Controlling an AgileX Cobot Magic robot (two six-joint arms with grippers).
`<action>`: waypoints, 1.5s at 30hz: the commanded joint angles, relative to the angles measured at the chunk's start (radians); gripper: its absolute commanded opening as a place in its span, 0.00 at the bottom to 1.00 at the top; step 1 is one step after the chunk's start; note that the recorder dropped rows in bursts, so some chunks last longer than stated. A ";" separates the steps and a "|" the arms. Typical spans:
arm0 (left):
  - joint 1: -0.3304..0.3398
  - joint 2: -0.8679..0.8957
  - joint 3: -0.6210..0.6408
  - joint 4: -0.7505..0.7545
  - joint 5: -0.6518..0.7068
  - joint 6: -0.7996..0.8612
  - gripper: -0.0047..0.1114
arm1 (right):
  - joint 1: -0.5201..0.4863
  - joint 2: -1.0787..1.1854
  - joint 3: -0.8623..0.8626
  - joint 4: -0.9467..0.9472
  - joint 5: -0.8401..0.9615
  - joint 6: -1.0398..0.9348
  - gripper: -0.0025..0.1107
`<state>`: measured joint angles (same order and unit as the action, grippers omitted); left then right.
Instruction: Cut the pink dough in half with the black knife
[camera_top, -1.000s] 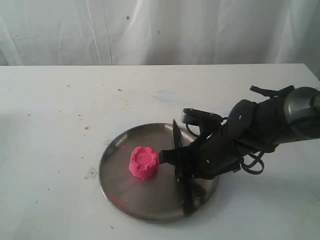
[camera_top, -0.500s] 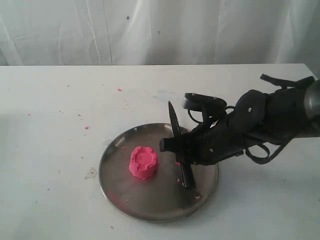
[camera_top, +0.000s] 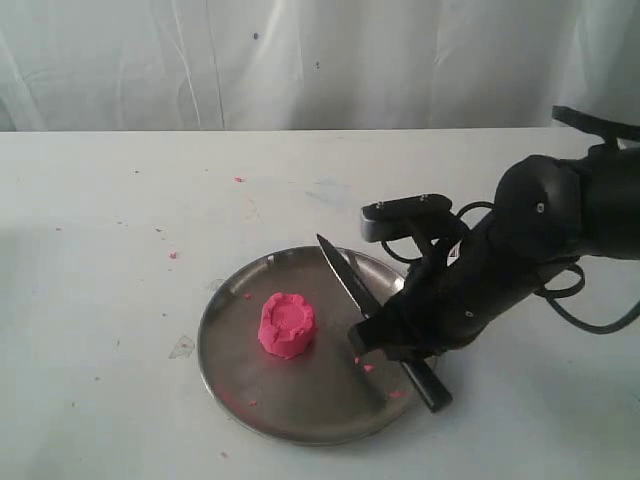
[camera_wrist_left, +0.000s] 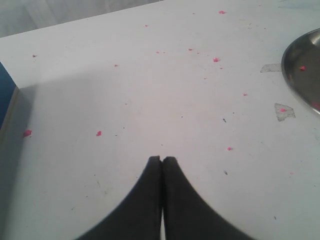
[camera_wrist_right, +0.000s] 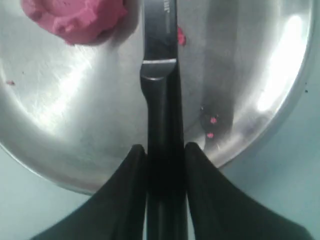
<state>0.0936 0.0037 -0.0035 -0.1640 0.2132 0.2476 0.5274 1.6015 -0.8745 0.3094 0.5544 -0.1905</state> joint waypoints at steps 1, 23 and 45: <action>0.003 -0.004 0.004 -0.005 -0.003 -0.005 0.04 | 0.000 -0.035 0.033 -0.053 0.051 0.018 0.11; 0.003 -0.004 0.004 -0.005 -0.003 -0.005 0.04 | 0.000 -0.039 0.210 -0.047 -0.022 0.016 0.11; 0.003 -0.004 0.004 -0.005 -0.003 -0.005 0.04 | -0.166 -0.204 0.215 0.097 0.093 -0.148 0.42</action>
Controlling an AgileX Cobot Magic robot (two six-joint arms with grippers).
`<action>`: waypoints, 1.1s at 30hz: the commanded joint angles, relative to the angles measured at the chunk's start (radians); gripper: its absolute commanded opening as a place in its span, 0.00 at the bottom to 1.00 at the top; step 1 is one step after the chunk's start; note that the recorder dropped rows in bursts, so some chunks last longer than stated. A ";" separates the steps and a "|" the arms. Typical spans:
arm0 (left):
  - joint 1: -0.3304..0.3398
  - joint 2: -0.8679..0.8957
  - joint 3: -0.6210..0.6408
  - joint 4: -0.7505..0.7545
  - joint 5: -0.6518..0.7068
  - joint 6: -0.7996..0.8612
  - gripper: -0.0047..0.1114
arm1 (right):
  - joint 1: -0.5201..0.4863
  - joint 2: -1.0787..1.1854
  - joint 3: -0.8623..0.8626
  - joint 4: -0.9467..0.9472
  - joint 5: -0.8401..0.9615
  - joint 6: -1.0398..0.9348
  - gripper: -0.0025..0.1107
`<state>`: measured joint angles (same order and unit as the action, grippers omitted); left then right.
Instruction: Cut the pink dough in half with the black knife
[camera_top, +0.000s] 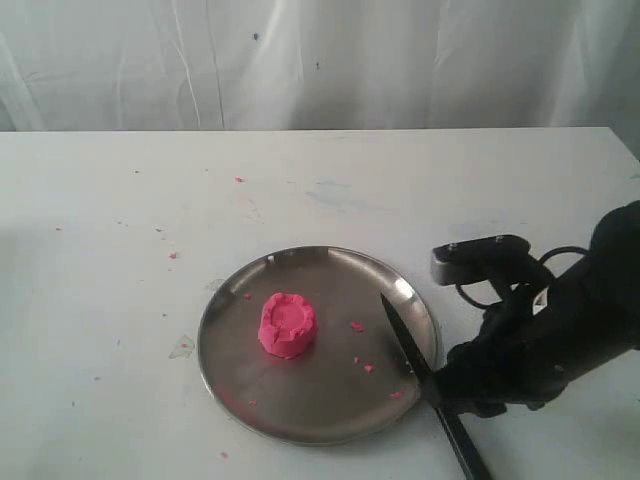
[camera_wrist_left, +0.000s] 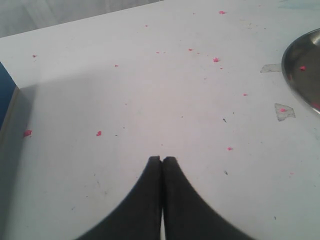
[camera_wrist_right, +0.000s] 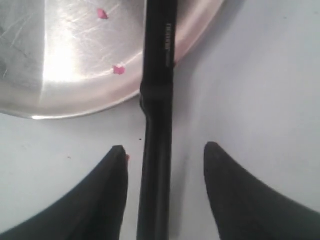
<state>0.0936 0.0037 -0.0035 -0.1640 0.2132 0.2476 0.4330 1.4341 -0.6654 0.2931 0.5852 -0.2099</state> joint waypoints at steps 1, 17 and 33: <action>0.003 -0.004 0.004 -0.005 -0.003 -0.005 0.04 | -0.095 -0.037 0.006 0.193 0.084 -0.213 0.42; 0.003 -0.004 0.004 -0.005 -0.003 -0.005 0.04 | -0.324 0.194 0.027 0.627 0.259 -0.852 0.42; 0.003 -0.004 0.004 -0.005 -0.003 -0.005 0.04 | -0.335 0.310 0.027 0.615 0.188 -0.871 0.42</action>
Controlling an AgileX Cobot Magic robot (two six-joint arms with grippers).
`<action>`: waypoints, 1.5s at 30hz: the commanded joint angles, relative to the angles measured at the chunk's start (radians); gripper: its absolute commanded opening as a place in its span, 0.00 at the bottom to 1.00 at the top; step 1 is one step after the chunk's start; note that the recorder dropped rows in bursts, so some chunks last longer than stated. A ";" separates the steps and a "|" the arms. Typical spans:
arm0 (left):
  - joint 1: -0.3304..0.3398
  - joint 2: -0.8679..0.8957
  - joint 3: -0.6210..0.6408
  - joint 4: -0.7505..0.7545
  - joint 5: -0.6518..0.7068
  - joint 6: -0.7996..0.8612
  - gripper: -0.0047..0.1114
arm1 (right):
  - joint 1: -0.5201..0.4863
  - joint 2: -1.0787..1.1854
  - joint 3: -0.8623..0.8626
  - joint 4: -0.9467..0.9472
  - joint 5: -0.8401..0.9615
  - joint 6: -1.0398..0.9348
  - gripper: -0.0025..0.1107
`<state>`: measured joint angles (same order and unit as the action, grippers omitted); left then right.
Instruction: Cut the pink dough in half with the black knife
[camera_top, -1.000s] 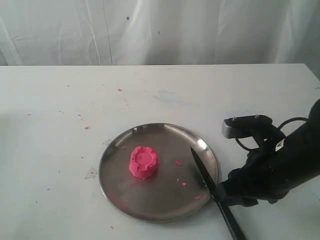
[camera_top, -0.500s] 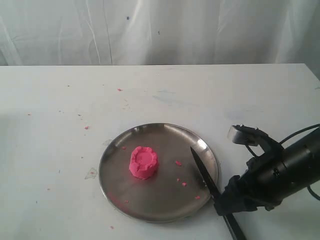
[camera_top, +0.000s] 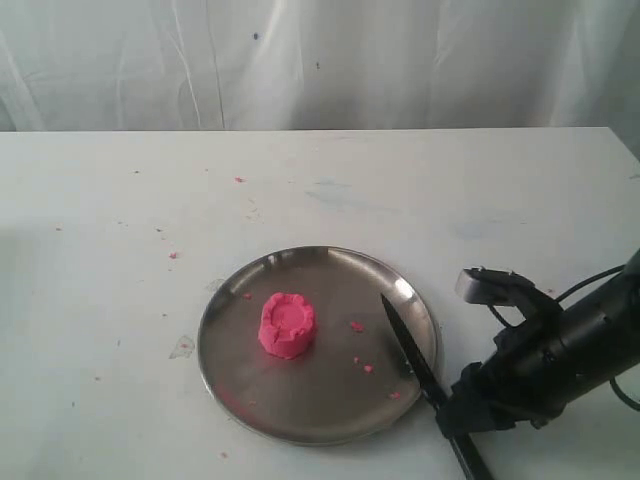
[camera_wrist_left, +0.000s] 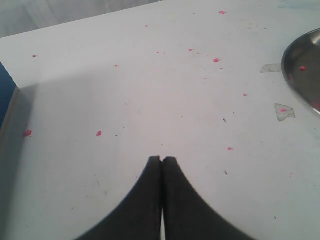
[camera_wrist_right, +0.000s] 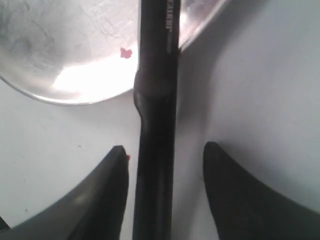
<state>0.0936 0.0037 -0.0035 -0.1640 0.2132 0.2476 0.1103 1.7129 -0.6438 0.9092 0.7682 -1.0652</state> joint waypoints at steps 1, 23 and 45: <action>0.003 -0.004 0.004 -0.005 -0.003 -0.005 0.04 | -0.012 0.040 0.006 -0.001 0.003 -0.016 0.42; 0.003 -0.004 0.004 -0.005 -0.003 -0.005 0.04 | -0.010 0.123 0.006 0.074 0.031 -0.060 0.30; 0.003 -0.004 0.004 -0.005 -0.003 -0.005 0.04 | -0.010 -0.137 -0.036 0.079 0.041 -0.056 0.05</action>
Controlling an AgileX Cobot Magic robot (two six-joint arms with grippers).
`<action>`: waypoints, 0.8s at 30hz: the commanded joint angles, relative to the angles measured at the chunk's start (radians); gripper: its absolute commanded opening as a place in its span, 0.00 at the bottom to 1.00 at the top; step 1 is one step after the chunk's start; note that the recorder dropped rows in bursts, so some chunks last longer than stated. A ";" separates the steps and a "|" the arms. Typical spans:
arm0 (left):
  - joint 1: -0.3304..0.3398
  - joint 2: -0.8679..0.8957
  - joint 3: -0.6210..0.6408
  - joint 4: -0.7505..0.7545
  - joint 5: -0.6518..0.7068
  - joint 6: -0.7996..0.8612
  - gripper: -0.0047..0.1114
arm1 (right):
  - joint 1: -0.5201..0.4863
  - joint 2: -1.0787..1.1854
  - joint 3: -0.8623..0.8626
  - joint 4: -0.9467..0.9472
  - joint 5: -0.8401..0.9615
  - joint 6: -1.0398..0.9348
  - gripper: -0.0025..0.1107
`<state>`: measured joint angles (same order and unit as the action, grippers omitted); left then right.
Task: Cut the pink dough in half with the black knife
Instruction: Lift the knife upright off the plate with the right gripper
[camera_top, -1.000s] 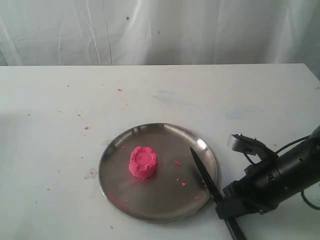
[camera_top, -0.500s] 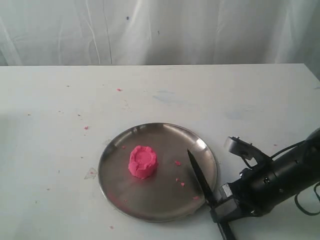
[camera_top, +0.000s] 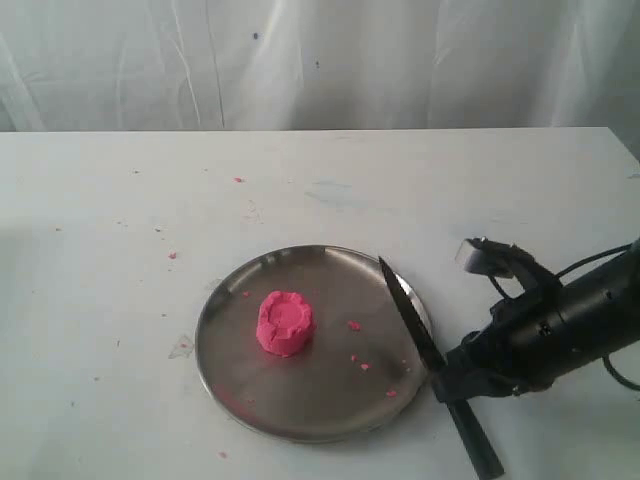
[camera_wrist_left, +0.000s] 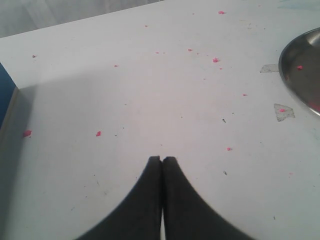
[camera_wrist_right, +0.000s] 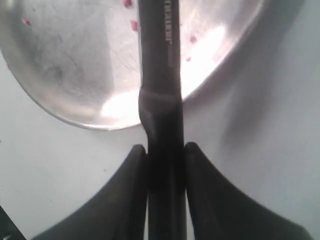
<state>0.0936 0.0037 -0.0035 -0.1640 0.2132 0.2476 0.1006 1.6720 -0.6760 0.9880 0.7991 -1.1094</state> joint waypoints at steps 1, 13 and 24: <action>0.003 -0.004 0.004 -0.005 -0.003 -0.005 0.04 | 0.000 -0.126 -0.004 0.000 0.010 -0.010 0.05; 0.003 -0.004 0.004 -0.005 -0.003 -0.005 0.04 | 0.010 -0.322 -0.002 0.009 0.013 0.044 0.05; 0.003 -0.004 0.004 -0.005 -0.003 -0.005 0.04 | 0.093 -0.330 -0.002 0.017 0.026 0.059 0.05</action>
<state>0.0936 0.0037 -0.0035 -0.1640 0.2132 0.2476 0.1735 1.3571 -0.6760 0.9864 0.8158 -1.0559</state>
